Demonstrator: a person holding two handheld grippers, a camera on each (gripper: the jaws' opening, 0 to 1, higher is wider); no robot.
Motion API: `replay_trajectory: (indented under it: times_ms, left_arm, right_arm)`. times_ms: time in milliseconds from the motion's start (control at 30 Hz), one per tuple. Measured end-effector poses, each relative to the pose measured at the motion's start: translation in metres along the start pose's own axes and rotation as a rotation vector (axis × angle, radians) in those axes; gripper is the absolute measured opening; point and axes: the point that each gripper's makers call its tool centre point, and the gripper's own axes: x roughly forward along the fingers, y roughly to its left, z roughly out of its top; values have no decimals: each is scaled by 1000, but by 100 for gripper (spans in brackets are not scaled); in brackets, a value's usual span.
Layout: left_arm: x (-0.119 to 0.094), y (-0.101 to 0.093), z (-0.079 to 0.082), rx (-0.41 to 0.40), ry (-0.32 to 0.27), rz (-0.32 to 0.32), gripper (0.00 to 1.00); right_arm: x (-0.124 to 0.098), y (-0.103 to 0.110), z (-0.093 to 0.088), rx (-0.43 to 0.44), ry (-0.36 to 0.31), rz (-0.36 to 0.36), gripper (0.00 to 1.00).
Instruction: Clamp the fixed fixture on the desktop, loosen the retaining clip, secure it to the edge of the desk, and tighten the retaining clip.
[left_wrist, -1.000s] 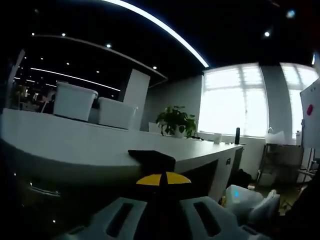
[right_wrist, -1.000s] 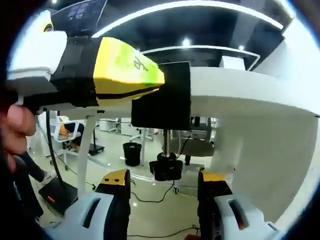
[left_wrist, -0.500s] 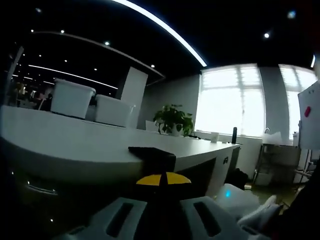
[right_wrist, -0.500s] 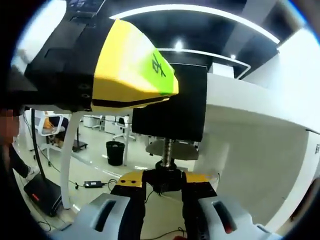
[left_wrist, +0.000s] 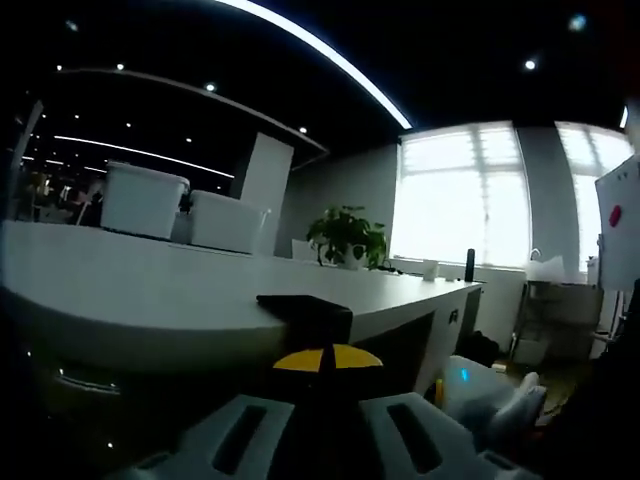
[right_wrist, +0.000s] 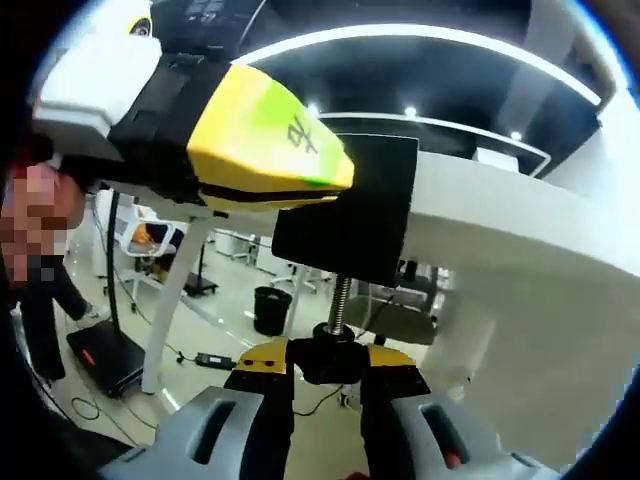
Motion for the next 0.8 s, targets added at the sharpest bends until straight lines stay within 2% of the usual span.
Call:
replay_trajectory:
  times_ms: [133, 300, 433, 500, 800]
  left_arm:
    - [0, -1, 0, 16, 10, 5, 1]
    - [0, 0, -1, 17, 16, 5, 1]
    - [0, -1, -1, 5, 19, -6, 1]
    - [1, -2, 0, 30, 34, -5, 1]
    - [1, 0, 2, 28, 61, 5, 1]
  right_arm:
    - [1, 1, 1, -13, -15, 139, 20]
    - [4, 10, 4, 50, -66, 336, 20]
    - [9, 8, 3, 52, -93, 402, 20]
    - [8, 9, 4, 53, -99, 412, 21]
    - [7, 13, 7, 41, -103, 483, 21]
